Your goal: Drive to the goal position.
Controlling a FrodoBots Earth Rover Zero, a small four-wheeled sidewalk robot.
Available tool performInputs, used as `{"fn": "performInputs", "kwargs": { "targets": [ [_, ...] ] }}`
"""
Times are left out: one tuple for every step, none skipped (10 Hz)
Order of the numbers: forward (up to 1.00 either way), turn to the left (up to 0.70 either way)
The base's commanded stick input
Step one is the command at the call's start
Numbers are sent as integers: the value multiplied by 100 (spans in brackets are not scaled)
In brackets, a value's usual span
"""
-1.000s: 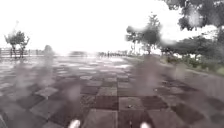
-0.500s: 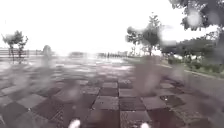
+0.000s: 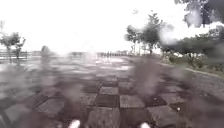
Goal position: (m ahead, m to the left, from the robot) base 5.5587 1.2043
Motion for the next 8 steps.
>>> {"fn": "performInputs", "kwargs": {
  "targets": [
    [70, 0],
    [70, 0],
    [70, 0],
    [70, 0],
    [70, 0],
    [70, 0],
    [70, -2],
    [70, -16]
  ]
}}
